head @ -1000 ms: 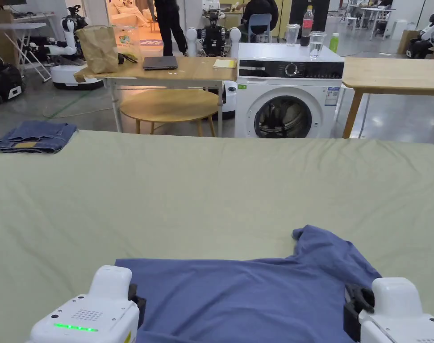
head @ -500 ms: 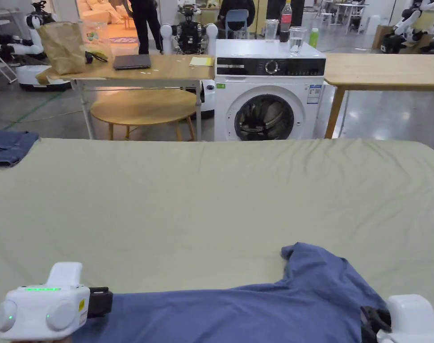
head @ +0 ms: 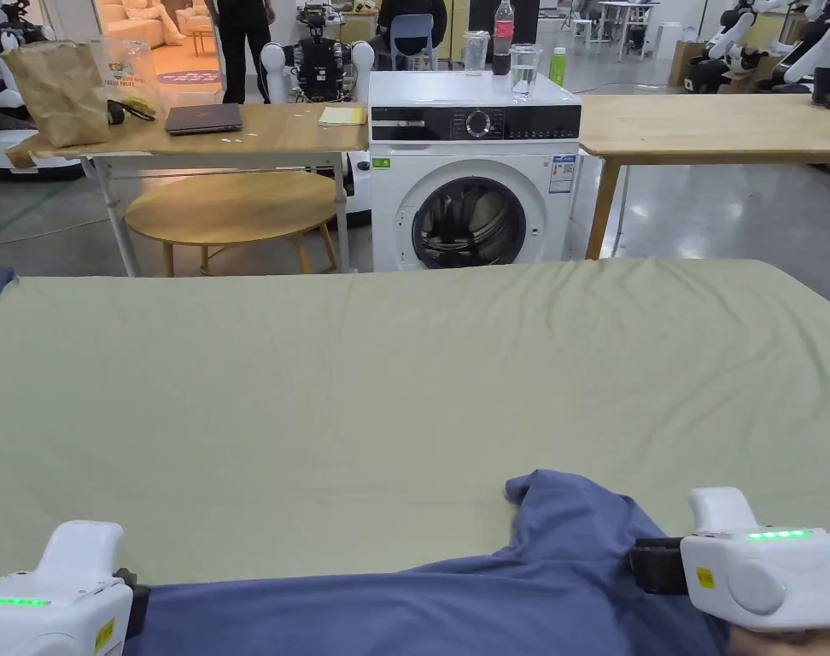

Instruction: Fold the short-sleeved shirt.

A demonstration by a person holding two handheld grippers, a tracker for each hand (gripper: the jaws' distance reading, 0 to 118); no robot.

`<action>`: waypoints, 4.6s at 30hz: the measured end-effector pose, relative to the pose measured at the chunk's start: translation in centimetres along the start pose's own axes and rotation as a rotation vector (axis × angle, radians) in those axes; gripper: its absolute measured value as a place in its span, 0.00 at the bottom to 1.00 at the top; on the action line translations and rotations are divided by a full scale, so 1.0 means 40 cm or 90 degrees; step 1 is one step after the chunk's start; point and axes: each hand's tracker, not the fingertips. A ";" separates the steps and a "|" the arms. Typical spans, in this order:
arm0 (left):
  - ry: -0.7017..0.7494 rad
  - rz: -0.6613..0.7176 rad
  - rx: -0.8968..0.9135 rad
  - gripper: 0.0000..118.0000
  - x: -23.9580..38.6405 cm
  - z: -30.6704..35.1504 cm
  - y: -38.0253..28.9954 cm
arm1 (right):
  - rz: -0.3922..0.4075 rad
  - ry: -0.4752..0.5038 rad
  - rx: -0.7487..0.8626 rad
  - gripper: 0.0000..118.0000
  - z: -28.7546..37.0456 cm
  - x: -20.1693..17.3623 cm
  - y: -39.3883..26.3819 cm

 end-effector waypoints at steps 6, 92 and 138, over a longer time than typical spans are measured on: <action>0.004 0.000 0.000 0.00 0.011 -0.004 0.005 | 0.056 0.057 0.010 0.32 0.038 -0.059 -0.019; -0.457 0.698 -0.041 0.04 -0.171 0.131 -0.611 | 0.019 0.091 0.278 0.00 0.764 -0.317 -0.410; -0.227 0.126 -0.005 0.01 0.427 0.343 -0.386 | -0.001 0.128 0.248 0.00 0.702 -0.128 -0.444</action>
